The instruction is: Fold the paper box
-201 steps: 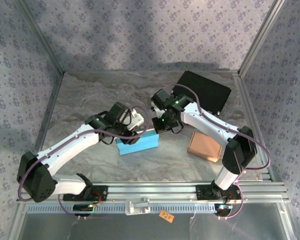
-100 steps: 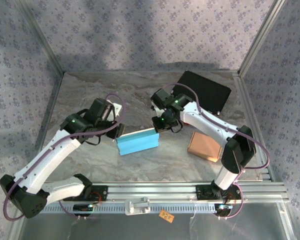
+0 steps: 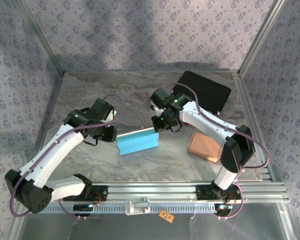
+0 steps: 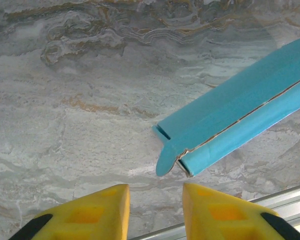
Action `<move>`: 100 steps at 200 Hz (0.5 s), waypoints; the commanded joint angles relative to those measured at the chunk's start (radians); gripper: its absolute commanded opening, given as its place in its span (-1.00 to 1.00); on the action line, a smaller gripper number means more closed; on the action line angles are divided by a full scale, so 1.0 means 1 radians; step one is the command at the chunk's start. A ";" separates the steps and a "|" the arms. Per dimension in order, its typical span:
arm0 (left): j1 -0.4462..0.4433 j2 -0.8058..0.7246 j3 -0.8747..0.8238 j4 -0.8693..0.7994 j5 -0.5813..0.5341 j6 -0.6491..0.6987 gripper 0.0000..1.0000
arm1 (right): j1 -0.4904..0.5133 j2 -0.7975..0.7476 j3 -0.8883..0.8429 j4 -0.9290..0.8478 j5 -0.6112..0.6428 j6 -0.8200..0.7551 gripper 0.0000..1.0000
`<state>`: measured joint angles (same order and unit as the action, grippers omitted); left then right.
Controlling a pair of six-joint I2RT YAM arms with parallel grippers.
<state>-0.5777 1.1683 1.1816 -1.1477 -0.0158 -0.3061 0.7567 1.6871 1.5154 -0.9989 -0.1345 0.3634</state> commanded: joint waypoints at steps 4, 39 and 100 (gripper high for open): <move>0.010 0.022 -0.022 0.031 0.037 0.011 -0.44 | 0.007 0.007 0.011 -0.040 0.002 0.015 -1.00; 0.009 0.028 -0.041 0.046 0.075 0.010 -0.49 | 0.008 0.007 0.006 -0.038 0.001 0.015 -1.00; 0.020 0.020 -0.068 0.064 0.077 0.030 -0.43 | 0.007 0.005 0.002 -0.035 -0.001 0.015 -1.00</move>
<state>-0.5690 1.1919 1.1126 -1.0992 0.0505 -0.2970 0.7582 1.6871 1.5154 -0.9985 -0.1345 0.3637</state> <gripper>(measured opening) 0.289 0.052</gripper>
